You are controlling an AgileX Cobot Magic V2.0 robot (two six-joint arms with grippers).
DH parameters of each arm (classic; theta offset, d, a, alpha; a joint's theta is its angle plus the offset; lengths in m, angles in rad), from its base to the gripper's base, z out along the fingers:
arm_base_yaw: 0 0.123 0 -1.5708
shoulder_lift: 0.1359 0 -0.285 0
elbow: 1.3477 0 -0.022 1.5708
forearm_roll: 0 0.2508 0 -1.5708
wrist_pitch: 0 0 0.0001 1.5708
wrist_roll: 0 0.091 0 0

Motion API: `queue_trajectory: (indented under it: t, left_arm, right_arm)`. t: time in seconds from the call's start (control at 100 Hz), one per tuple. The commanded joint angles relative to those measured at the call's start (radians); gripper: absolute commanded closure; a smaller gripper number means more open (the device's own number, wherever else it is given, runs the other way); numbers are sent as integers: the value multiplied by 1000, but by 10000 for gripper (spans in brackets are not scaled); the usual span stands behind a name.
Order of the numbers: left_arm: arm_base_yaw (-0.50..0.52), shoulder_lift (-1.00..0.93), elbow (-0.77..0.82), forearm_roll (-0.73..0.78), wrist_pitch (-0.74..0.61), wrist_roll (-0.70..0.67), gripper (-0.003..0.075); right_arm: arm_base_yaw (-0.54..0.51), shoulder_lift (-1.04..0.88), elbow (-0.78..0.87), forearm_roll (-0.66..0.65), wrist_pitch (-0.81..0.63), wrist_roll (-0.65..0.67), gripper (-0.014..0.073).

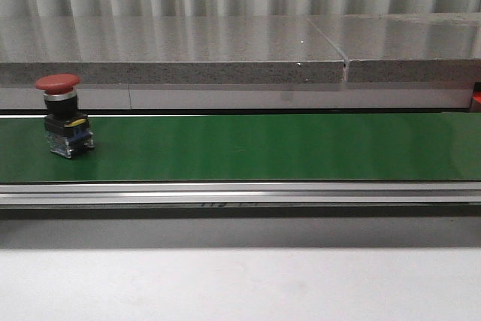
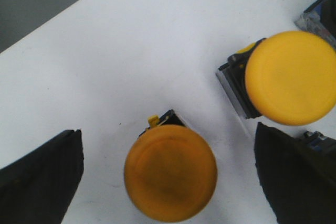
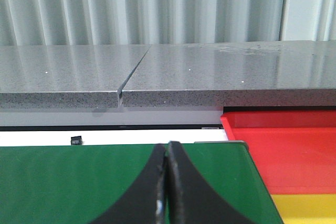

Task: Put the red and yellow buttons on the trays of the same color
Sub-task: 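Grasp a yellow button with the left gripper and carry it over the belt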

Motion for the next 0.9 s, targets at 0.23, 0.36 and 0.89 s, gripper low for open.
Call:
queue_trajectory:
  t: [0.23, 0.36, 0.89]
  left_arm:
    - [3, 21, -66, -53, -30, 45, 106]
    - [3, 21, -66, -54, -30, 45, 232]
    - [3, -126, -66, -52, 83, 74, 740]
  right_arm:
    - [-3, -4, 1, -10, -82, -3, 661]
    - [-3, -4, 1, -10, -82, -3, 661]
    - [-3, -4, 1, -10, -82, -3, 661]
